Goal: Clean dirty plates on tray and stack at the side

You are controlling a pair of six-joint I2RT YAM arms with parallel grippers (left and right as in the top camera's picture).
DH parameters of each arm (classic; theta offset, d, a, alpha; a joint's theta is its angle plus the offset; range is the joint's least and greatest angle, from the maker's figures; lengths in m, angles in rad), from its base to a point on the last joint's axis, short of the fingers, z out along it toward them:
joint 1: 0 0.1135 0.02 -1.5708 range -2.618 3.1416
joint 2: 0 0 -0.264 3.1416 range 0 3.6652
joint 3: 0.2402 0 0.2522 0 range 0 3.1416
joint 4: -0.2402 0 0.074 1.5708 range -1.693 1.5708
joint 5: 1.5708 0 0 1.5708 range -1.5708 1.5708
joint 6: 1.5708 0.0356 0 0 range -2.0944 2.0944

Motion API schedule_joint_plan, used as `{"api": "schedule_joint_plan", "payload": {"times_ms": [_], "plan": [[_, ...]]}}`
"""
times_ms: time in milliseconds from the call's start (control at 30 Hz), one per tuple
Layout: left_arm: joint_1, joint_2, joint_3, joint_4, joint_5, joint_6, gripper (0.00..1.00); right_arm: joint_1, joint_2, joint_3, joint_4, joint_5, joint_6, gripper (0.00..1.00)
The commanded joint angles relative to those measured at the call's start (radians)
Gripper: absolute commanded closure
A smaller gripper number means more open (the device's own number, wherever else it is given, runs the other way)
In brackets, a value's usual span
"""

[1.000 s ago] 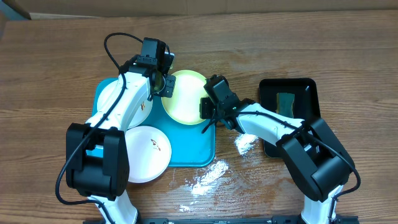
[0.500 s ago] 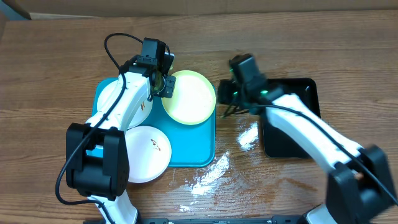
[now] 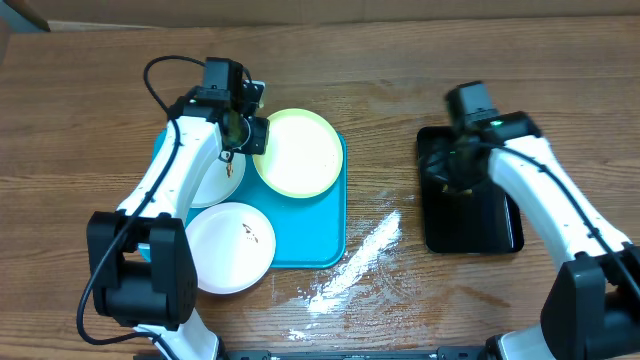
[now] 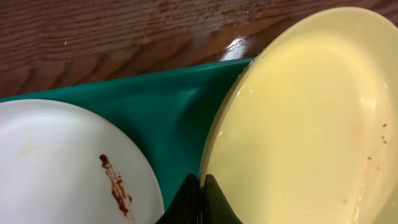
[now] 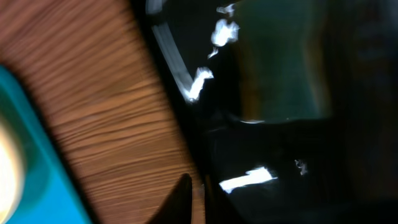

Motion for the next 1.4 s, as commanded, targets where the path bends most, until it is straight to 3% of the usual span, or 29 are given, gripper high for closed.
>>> {"api": "schedule_joint_plan", "payload": {"times_ms": [0,533,800,1367], "plan": [[0.022,-0.045,0.016,-0.001,0.13,0.002,0.96,-0.073,0.007,-0.009,-0.041,0.018,-0.031,0.96],[0.026,-0.045,0.027,-0.014,0.148,-0.046,0.96,-0.079,0.033,-0.2,0.122,-0.156,-0.048,0.96],[0.026,-0.045,0.208,-0.171,0.139,-0.071,0.96,-0.069,0.034,-0.208,0.133,-0.213,-0.066,0.96],[0.026,-0.045,0.239,-0.203,0.139,-0.093,0.96,0.19,0.034,-0.225,0.336,-0.264,-0.008,0.96]]}}
